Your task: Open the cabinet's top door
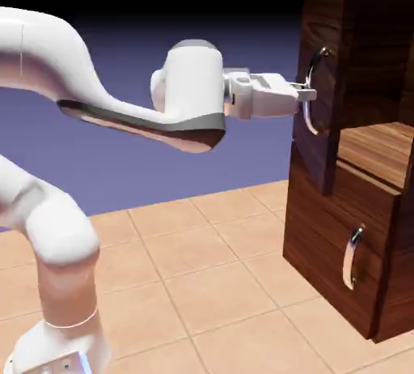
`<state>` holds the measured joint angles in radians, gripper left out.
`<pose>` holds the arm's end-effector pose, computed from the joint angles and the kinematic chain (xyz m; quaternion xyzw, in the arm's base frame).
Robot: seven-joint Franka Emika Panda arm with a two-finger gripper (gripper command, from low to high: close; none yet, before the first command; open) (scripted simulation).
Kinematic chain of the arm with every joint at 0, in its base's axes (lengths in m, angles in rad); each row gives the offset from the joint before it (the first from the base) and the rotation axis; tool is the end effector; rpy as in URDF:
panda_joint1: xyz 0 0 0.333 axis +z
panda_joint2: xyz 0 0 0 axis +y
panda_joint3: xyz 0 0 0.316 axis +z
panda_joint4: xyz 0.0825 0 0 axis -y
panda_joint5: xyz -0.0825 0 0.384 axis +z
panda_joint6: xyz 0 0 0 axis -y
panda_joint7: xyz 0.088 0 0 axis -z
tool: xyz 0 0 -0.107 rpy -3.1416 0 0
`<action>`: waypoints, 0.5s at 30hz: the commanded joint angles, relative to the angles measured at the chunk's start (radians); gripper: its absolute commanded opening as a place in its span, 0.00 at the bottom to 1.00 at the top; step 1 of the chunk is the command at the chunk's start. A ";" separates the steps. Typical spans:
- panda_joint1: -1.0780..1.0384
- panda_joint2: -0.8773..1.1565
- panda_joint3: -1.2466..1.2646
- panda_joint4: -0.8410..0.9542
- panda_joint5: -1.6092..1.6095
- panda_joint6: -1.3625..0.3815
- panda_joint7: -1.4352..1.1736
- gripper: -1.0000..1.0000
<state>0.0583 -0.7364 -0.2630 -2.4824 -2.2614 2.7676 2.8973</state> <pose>0.3657 -0.0618 0.5826 -0.5810 0.4028 -0.6961 0.1248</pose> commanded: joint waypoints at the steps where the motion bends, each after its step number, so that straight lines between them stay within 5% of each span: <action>1: -0.036 -0.006 0.035 -0.010 0.023 0.000 0.000 0.00; 15: -0.543 -0.152 0.473 -0.093 0.329 0.129 -0.002 0.00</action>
<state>-0.4852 -0.8889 0.2097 -2.5752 -1.9331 2.8971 2.8948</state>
